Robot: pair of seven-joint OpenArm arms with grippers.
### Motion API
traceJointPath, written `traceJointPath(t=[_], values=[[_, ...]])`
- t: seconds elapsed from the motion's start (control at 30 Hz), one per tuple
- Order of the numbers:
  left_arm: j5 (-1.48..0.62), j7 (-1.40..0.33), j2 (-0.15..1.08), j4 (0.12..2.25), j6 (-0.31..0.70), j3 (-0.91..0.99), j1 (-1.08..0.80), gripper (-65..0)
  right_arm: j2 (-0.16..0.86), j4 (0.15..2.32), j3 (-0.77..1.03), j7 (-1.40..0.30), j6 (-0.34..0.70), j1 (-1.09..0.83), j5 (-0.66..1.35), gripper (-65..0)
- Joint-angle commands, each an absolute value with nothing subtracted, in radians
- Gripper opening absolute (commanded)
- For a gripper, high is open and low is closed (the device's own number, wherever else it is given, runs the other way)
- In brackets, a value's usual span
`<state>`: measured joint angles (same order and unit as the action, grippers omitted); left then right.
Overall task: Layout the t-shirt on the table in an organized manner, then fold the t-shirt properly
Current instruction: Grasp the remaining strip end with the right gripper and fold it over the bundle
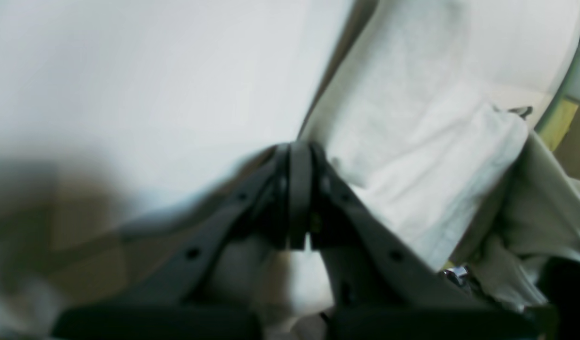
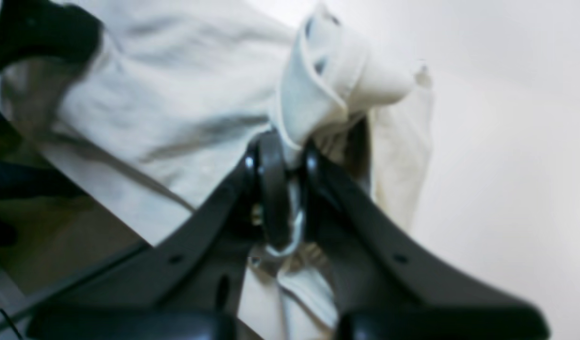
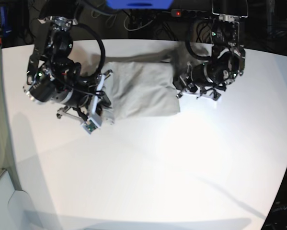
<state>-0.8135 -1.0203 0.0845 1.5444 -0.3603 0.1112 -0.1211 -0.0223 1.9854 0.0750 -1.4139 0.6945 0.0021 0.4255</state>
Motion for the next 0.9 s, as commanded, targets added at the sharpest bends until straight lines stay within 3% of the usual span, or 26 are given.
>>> traceJointPath(t=[0.0, 0.43, 0.87], values=[[-0.792, -1.030, 0.076, 1.554, -0.383, 0.111, -0.114, -65.0, -0.036, 2.003, 0.050, -1.396, 0.698, 0.018, 0.446, -65.0], [-0.779, -1.024, 0.064, 1.554, -0.383, 0.117, -0.116, -65.0, -0.122, 1.995, -0.122, -1.396, 0.698, 0.067, 0.444, -65.0], [-0.779, -1.023, 0.070, 1.554, -0.383, 0.119, -0.125, -65.0, -0.136, 1.891, -0.228, -1.369, 0.698, 0.085, 0.441, -65.0]])
